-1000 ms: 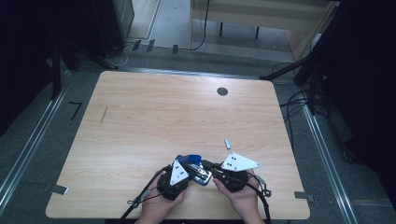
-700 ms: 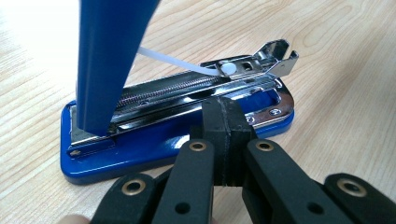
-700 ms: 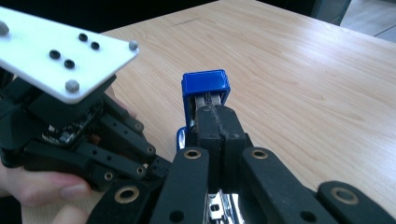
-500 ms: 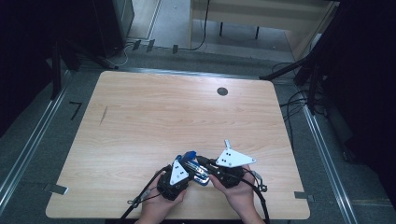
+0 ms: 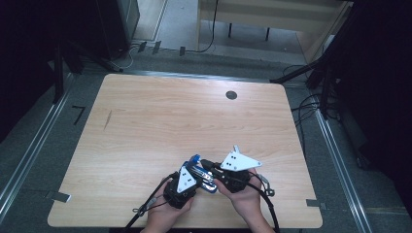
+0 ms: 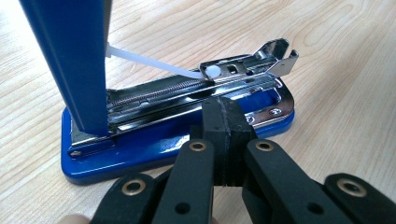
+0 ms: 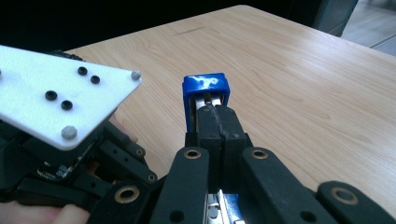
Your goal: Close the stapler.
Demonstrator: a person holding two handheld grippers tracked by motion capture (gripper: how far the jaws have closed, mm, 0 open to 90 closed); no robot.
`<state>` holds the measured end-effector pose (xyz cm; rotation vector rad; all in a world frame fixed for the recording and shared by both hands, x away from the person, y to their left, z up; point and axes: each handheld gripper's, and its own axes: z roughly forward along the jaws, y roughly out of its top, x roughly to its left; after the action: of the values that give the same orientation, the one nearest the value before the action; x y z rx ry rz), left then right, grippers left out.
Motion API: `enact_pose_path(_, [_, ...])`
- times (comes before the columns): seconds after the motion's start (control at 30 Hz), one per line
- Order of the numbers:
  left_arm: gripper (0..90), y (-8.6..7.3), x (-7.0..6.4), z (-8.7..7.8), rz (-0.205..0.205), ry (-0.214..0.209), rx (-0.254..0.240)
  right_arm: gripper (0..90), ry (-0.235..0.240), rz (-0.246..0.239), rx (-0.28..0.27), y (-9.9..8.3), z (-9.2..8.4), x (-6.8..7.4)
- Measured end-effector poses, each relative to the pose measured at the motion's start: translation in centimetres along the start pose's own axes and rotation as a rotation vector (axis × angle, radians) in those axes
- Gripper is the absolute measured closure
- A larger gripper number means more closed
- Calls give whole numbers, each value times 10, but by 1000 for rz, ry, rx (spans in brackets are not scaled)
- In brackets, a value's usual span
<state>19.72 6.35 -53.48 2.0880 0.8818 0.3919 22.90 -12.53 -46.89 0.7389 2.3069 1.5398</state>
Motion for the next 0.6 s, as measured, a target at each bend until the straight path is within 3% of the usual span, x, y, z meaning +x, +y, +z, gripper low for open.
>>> enact_pose_path(0.6, [900, 0, -1, 0, 5, 6, 0, 900, 12, -6, -15, 11, 15, 2])
